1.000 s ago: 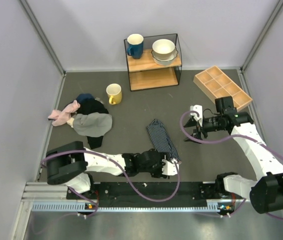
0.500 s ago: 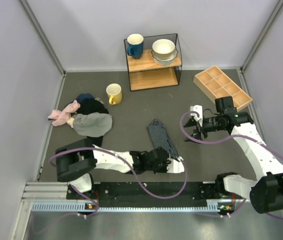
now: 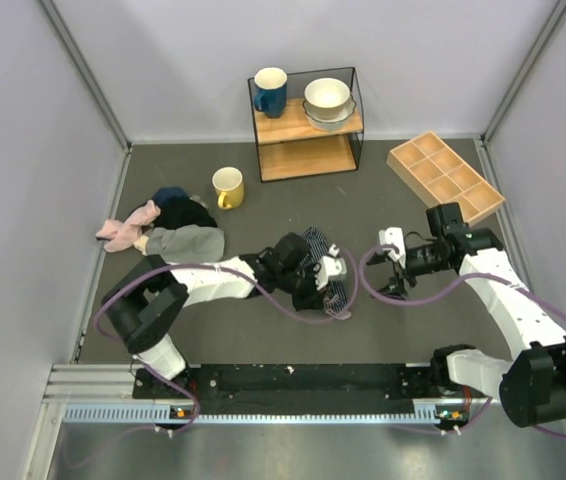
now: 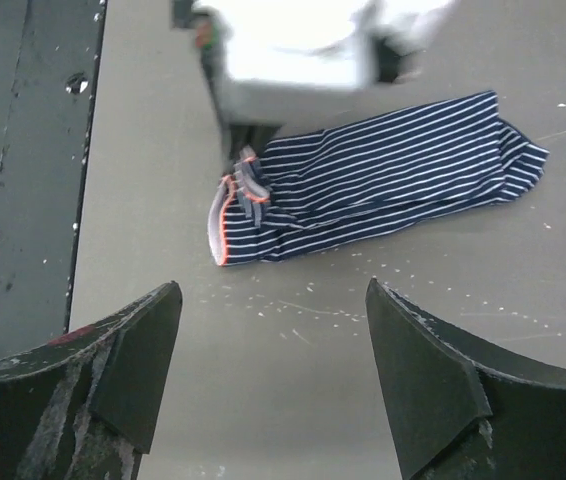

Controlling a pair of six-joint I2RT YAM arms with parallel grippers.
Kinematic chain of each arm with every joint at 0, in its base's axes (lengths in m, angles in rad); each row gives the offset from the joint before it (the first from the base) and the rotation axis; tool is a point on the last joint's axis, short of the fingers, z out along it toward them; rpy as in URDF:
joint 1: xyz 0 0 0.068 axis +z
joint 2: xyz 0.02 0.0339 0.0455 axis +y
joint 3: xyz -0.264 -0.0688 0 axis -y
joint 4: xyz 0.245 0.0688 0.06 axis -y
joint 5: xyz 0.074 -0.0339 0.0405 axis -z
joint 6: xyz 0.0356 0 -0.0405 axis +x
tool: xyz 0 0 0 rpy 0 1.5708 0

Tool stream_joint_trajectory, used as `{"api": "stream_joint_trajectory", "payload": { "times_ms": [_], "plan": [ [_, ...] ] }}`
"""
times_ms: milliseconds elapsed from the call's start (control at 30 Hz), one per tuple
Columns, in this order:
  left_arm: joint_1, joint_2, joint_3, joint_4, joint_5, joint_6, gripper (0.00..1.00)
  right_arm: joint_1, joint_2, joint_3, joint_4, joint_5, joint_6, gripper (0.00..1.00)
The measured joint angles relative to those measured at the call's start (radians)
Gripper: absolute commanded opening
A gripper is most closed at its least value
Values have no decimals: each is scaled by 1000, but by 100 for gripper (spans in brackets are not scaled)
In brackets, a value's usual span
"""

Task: Roll the underwear
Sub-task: Roll the underwear to the center of the board.

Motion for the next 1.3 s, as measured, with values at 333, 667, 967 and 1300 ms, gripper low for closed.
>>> {"api": "stream_joint_trajectory", "payload": {
  "times_ms": [333, 667, 967, 1300],
  "plan": [
    [246, 293, 283, -237, 410, -125, 0, 160, -2, -89, -57, 64, -233, 78],
    [290, 420, 391, -365, 509, -167, 8, 475, 81, -90, 121, 288, -217, 70],
    [303, 436, 396, -365, 511, -214, 22, 600, 249, -76, 256, 467, -192, 60],
    [311, 438, 396, -349, 511, -271, 35, 603, 343, -76, 435, 605, -133, 60]
  ]
}}
